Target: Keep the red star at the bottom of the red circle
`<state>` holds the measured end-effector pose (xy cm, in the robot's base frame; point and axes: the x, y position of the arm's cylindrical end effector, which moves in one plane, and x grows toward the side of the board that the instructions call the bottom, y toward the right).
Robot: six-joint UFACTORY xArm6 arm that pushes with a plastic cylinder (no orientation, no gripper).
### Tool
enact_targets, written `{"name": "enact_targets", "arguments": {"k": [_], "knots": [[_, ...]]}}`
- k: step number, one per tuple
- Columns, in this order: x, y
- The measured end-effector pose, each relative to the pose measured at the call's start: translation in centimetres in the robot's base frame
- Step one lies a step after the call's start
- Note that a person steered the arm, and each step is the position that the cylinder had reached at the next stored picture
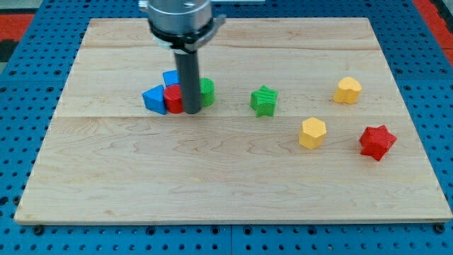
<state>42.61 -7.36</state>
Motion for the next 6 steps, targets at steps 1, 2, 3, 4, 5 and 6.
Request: {"name": "enact_targets", "arguments": {"k": [1,2,3,4,5,6], "knots": [[-1.0,-1.2],[-2.0,2.8],[-1.2,7.8],[1.8,10.0],[9.4,11.2],[13.1,22.2]]}}
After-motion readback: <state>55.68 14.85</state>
